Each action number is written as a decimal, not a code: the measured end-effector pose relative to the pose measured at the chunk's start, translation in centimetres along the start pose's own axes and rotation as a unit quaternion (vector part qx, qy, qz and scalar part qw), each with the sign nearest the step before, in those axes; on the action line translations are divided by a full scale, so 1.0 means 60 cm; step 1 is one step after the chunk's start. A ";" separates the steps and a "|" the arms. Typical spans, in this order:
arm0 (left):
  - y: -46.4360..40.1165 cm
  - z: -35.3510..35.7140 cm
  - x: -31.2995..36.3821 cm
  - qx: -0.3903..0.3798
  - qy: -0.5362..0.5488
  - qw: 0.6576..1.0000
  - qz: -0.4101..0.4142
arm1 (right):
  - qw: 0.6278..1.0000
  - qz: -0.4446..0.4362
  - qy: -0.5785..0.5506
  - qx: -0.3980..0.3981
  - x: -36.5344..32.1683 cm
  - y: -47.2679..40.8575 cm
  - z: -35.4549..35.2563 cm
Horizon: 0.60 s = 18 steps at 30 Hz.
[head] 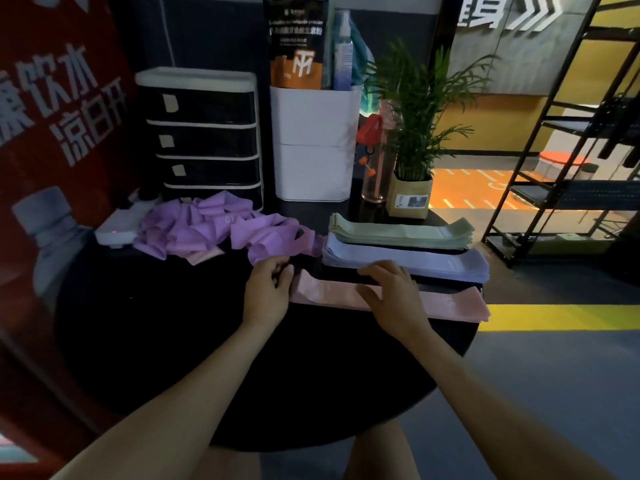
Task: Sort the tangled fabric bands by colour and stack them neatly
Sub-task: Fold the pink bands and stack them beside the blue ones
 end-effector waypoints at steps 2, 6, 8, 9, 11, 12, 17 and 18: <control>-0.015 -0.026 -0.008 0.013 -0.009 1.000 0.007 | 0.999 -0.022 -0.025 0.001 -0.039 -0.032 0.014; -0.049 -0.102 -0.030 0.047 -0.060 0.997 0.018 | 0.995 -0.063 -0.067 -0.035 -0.125 -0.098 0.067; -0.062 -0.145 -0.047 0.062 -0.103 0.993 0.015 | 0.991 -0.096 -0.086 -0.044 -0.165 -0.125 0.102; -0.067 -0.165 -0.057 0.069 -0.125 0.990 0.010 | 0.988 -0.105 -0.097 -0.051 -0.184 -0.135 0.119; -0.074 -0.202 -0.082 0.081 -0.161 0.984 0.006 | 0.985 -0.106 -0.116 -0.071 -0.218 -0.150 0.154; -0.077 -0.217 -0.094 0.081 -0.178 0.981 0.005 | 0.984 -0.104 -0.119 -0.082 -0.233 -0.156 0.170; -0.082 -0.259 -0.143 0.068 -0.234 0.970 -0.018 | 0.983 -0.085 -0.113 -0.115 -0.271 -0.181 0.244; -0.081 -0.261 -0.150 0.065 -0.236 0.969 -0.019 | 0.985 -0.079 -0.105 -0.115 -0.273 -0.185 0.255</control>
Point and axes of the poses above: each hand's wrist, its own y-axis away from the middle knuckle, its own z-axis out of the palm, x = y × z, the point moved 1 cm from there along -y, towards the middle knuckle, and after that the axes turned 1 degree about -x, right-handed, at the moved point
